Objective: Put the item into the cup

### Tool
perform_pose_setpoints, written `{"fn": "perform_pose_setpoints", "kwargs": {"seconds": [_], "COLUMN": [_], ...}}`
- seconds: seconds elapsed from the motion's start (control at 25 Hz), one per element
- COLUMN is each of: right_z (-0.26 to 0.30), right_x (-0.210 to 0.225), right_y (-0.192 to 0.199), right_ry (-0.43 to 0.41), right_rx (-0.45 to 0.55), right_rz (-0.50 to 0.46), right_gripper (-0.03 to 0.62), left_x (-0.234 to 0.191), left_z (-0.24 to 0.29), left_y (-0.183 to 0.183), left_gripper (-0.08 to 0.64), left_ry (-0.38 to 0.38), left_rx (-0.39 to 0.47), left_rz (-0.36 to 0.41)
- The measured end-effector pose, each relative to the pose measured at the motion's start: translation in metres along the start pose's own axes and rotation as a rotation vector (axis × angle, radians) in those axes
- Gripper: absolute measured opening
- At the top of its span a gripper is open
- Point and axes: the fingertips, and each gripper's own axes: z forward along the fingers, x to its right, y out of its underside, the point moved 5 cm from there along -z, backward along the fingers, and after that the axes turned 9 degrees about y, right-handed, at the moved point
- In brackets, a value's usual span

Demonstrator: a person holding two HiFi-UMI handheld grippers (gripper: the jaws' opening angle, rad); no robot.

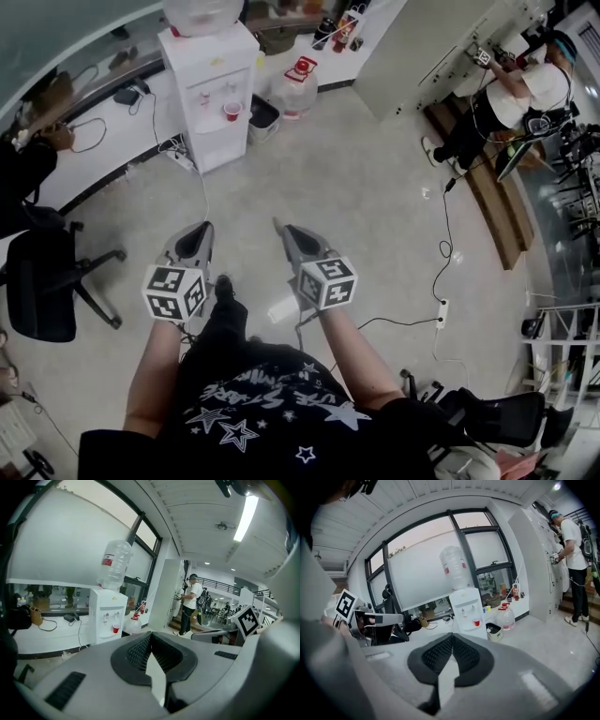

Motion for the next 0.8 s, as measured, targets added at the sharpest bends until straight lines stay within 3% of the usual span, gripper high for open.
{"fn": "perform_pose_setpoints", "kwargs": {"seconds": [0.44, 0.8], "right_z": [0.105, 0.169], "right_x": [-0.001, -0.008], "right_y": [-0.062, -0.079], "right_ry": [0.045, 0.061], "right_rx": [-0.023, -0.057], "right_rz": [0.009, 0.020], "right_gripper": [0.002, 0.002], "left_x": [-0.101, -0.160], "left_z": [0.048, 0.076], "left_y": [-0.046, -0.061], "left_gripper": [0.008, 0.008], "left_ry": [0.026, 0.052], "left_rx": [-0.039, -0.047], "left_rz": [-0.049, -0.083]}}
